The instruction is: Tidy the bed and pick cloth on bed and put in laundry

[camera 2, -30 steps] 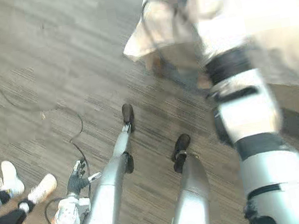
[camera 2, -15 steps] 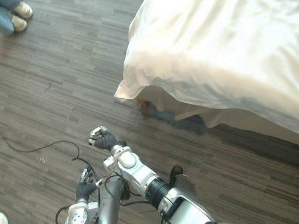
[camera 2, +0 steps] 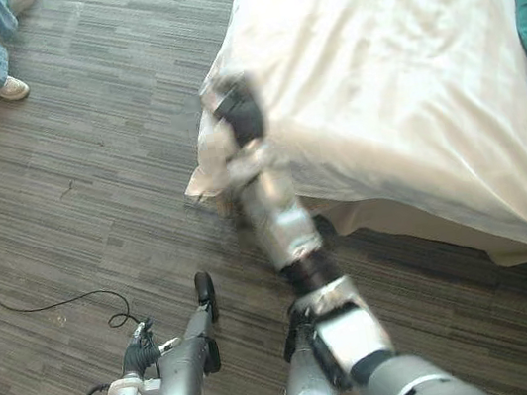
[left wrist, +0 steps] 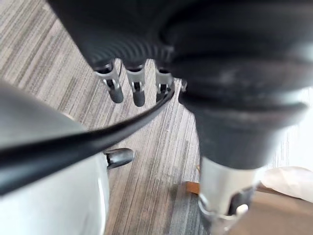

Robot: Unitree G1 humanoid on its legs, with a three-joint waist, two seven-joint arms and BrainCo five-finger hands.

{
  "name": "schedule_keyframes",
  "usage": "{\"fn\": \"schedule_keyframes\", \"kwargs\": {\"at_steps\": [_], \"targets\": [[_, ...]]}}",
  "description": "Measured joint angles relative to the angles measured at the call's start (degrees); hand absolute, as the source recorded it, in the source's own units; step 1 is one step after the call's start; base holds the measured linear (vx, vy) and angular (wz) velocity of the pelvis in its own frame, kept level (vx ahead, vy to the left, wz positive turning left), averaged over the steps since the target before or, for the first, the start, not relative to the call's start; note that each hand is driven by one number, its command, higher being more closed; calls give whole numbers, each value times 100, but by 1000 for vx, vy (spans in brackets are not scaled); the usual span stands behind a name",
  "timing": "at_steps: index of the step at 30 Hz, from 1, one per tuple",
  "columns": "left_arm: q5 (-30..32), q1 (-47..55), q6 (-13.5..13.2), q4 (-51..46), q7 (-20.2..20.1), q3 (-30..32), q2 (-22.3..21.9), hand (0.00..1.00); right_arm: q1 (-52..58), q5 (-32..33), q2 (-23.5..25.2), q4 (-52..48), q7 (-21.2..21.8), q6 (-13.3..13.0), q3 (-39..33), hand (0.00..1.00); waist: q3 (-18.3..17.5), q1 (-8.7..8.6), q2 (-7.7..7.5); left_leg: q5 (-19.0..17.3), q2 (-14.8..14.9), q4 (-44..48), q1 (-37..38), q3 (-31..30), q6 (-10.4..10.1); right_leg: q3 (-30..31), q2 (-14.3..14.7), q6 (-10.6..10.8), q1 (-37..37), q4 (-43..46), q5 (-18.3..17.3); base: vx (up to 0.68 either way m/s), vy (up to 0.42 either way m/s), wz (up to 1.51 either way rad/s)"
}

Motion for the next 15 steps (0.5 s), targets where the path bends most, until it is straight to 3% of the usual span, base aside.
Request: {"fn": "schedule_keyframes", "kwargs": {"at_steps": [1,6,8,10,12,13,14,15], "targets": [[-1,0,-23,-31,-8,-29,0,0,-675,8,-411,455,-168,-89,-248,100,101,-3,208,55,40,0,-94,-8,32,20,50,-8,-85,-50,95,-93,3,-13],[-12,9,-99,-110,-21,-315,100,0,-2161,199,-1740,1910,-583,-185,-354,100,406,44,922,227,59,-1,-472,-189,38,78,116,3,-511,67,238,-82,-8,-3],[-24,9,-140,-134,-22,-463,169,0,-2488,299,-2230,2574,-652,-168,-377,100,470,105,1080,204,58,-3,-695,-242,6,99,110,2,-812,216,239,-83,-22,-1],[-43,23,-165,-193,-28,-578,198,0,-2570,435,-2706,3061,-672,-101,-484,100,499,251,1149,129,27,-24,-940,-245,-29,225,65,4,-1203,381,238,-66,-19,-11],[-138,20,-188,-368,-32,-668,188,0,-2452,460,-3065,2817,-504,-194,-652,100,517,271,1142,-434,-121,-5,-1204,138,-450,456,-182,3,-1703,516,271,0,0,0],[-138,47,-196,-408,-33,-671,166,0,-2418,464,-3080,2688,-451,-202,-646,100,527,249,1128,-418,-149,0,-1225,366,-274,507,-273,11,-1801,555,272,50,4,-18],[-138,207,-209,-530,-34,-655,105,0,-2350,523,-3041,2424,-388,-197,-618,100,511,246,1149,124,-124,-10,-1083,546,-99,715,-267,92,-1972,809,147,98,-21,-8],[-137,236,-251,-588,-34,-649,64,0,-2050,612,-3060,2072,-336,-234,-677,100,519,99,1145,220,-248,-11,-1096,603,169,774,-384,113,-2026,988,44,108,-43,-1]]}}
